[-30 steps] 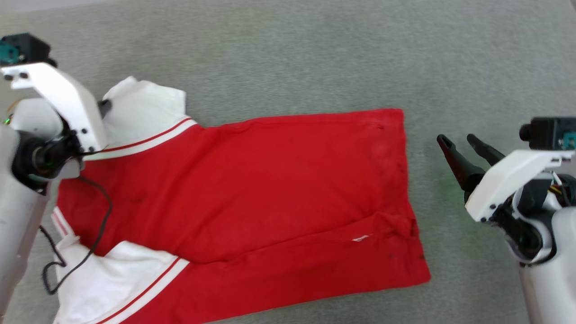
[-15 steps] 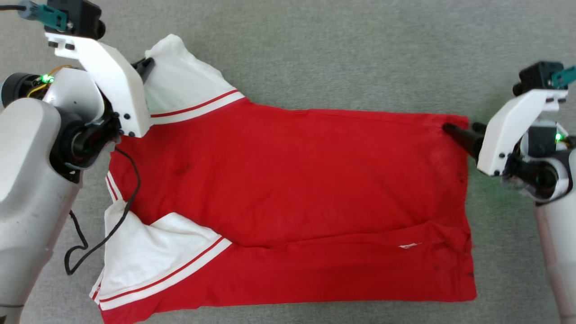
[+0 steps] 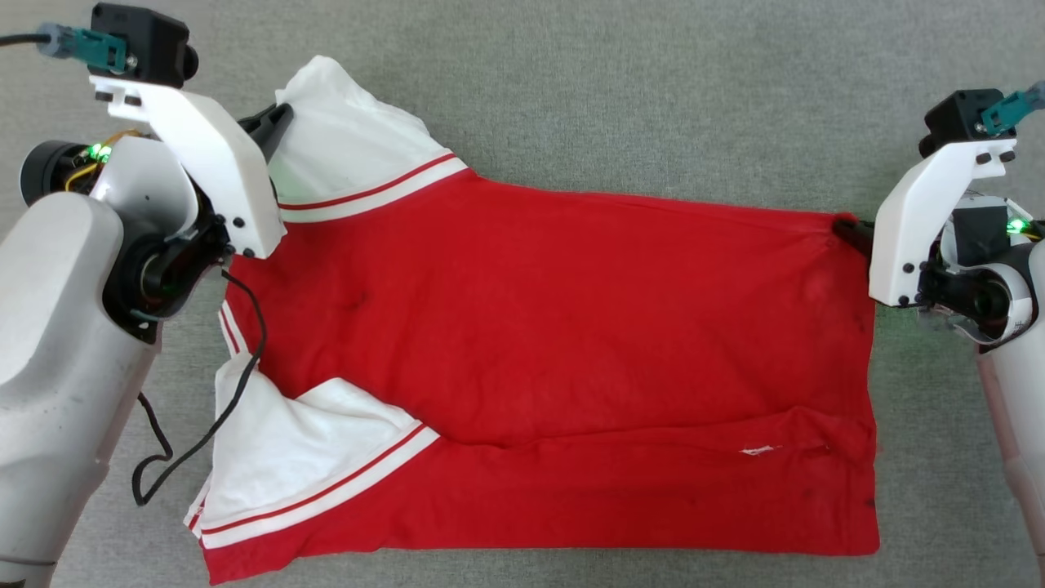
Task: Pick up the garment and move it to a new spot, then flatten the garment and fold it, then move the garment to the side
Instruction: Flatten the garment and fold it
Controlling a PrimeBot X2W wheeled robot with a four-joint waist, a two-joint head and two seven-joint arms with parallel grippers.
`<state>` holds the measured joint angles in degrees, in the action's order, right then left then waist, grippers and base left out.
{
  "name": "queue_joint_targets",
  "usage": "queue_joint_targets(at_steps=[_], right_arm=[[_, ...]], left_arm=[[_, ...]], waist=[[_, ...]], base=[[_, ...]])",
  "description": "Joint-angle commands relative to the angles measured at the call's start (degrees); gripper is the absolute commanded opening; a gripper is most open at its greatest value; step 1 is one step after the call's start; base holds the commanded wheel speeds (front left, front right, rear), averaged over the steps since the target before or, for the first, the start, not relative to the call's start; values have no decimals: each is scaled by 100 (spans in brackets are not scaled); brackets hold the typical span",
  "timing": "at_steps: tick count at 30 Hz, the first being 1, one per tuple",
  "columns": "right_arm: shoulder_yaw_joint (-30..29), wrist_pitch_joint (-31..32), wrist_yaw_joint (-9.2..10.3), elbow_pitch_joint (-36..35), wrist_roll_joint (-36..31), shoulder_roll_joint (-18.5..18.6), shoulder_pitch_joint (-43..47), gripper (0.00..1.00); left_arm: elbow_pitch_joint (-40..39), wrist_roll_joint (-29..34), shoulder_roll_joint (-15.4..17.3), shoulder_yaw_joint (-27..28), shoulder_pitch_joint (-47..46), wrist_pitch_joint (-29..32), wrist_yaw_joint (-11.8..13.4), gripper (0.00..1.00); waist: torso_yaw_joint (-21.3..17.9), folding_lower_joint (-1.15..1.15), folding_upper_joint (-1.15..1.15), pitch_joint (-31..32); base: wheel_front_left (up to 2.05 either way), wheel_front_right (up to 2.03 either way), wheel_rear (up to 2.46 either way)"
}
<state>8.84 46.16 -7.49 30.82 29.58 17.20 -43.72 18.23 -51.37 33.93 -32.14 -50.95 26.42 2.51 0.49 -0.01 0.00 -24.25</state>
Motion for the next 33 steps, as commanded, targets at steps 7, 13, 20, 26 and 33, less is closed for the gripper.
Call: queue_joint_targets(at_steps=[7, 13, 20, 26, 33], right_arm=[[124, -785, 3, -676, 17, 256, 180, 0], [5, -1167, 3, -1098, 78, 316, 716, 0], [-184, -1596, 3, -1473, 169, 146, 1952, 0], [-321, -1975, 3, -1270, 347, -94, 2943, 0], [-368, -2532, 2, -800, 483, -198, 3570, 100]], left_arm=[[75, -106, 15, 114, 466, -453, -67, 0], [-135, -277, 88, 281, 1092, -829, 22, 0], [-658, -624, 129, 507, 2529, -1384, 316, 0], [-735, -983, -49, 525, 3839, -1677, 560, 0], [-277, -1370, -494, 458, 4586, -1857, 487, 100]], waist=[[56, 1, 0, 643], [88, 1, 0, 1099], [122, 1, 0, 1580], [141, 1, 0, 1828], [149, 1, 0, 1973]], base=[[0, 0, 0], [0, 0, 0], [0, 0, 0], [0, 0, 0], [0, 0, 0]])
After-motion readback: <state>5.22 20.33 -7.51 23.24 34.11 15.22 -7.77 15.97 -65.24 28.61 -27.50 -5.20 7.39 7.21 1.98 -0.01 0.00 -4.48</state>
